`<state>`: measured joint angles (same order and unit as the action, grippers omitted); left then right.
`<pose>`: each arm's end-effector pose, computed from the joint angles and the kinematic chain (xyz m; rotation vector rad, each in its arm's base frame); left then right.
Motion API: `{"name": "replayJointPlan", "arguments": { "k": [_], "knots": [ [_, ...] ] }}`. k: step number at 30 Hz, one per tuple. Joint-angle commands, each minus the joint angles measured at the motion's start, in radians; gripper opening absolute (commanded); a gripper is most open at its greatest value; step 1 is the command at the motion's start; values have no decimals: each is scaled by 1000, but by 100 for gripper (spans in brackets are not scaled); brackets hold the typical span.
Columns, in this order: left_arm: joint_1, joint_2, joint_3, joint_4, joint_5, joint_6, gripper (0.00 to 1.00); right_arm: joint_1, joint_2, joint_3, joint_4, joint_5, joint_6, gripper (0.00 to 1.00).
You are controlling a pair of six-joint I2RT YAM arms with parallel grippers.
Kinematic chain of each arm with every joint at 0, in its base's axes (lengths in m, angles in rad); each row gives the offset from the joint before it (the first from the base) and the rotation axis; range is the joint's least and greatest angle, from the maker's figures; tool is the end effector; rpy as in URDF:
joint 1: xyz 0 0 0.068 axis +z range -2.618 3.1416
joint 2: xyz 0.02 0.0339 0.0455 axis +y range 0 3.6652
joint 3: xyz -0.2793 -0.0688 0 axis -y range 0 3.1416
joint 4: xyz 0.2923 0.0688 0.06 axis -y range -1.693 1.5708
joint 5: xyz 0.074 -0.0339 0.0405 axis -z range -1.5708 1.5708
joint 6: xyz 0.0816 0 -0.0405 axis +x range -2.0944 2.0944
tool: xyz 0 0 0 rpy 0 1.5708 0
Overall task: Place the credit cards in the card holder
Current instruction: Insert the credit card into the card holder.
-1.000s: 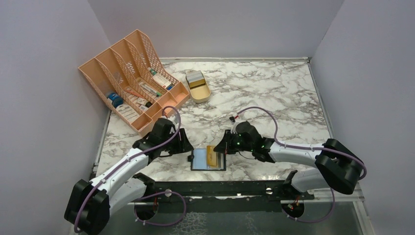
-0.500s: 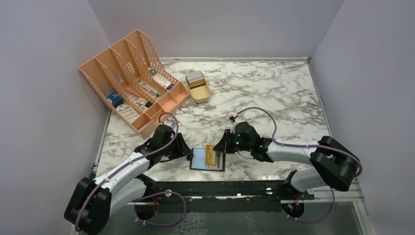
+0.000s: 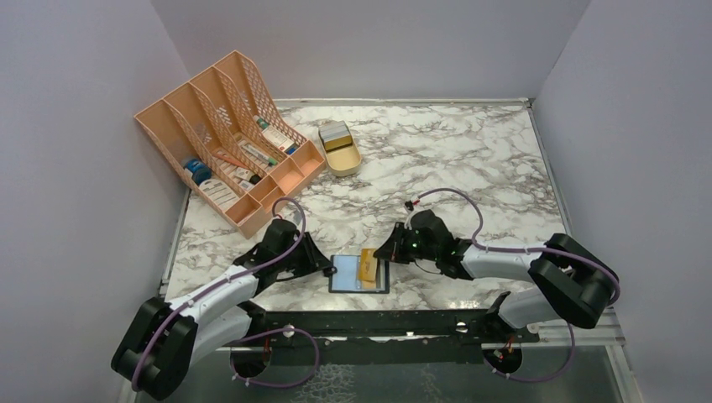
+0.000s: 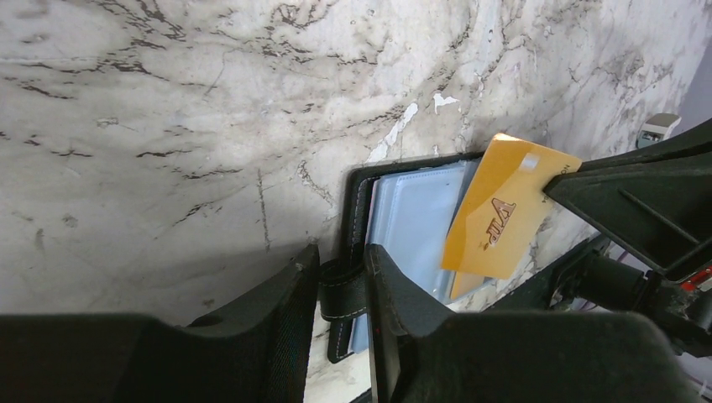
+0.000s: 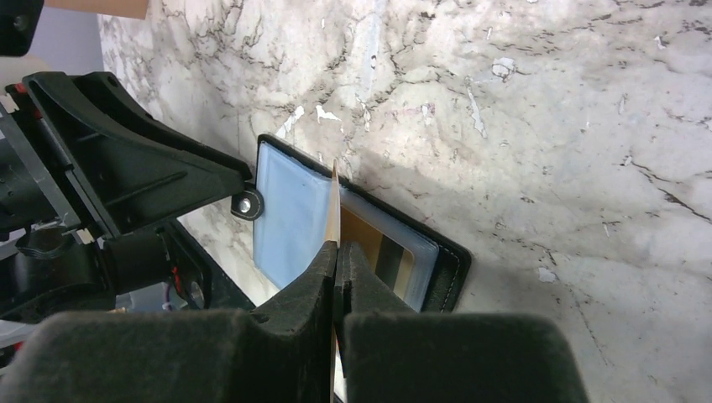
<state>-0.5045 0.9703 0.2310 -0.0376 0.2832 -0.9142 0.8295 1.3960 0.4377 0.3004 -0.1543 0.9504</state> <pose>0.1879 -0.1298 0.0845 -0.3687 2.5222 -0.9700 0.2007 0.2378 0.0893 0.0557 2.4726 1.0633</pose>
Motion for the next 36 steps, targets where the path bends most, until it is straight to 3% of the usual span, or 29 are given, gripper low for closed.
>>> {"name": "replayJointPlan", "arguments": {
  "k": [1, 19, 27, 36],
  "knots": [
    [-9, 28, -16, 66, 48, -29, 29, -13, -19, -24, 53, -23, 26, 1],
    [-55, 38, -54, 158, 30, -118, 21, -42, -50, -94, 126, -78, 81, 1],
    [-70, 75, -28, 205, 33, -134, 8, -44, -277, -88, -69, 50, 9, 1],
    [-93, 107, -7, 234, 36, -148, 20, -44, -303, -142, -28, -1, 66, 1]
  ]
}}
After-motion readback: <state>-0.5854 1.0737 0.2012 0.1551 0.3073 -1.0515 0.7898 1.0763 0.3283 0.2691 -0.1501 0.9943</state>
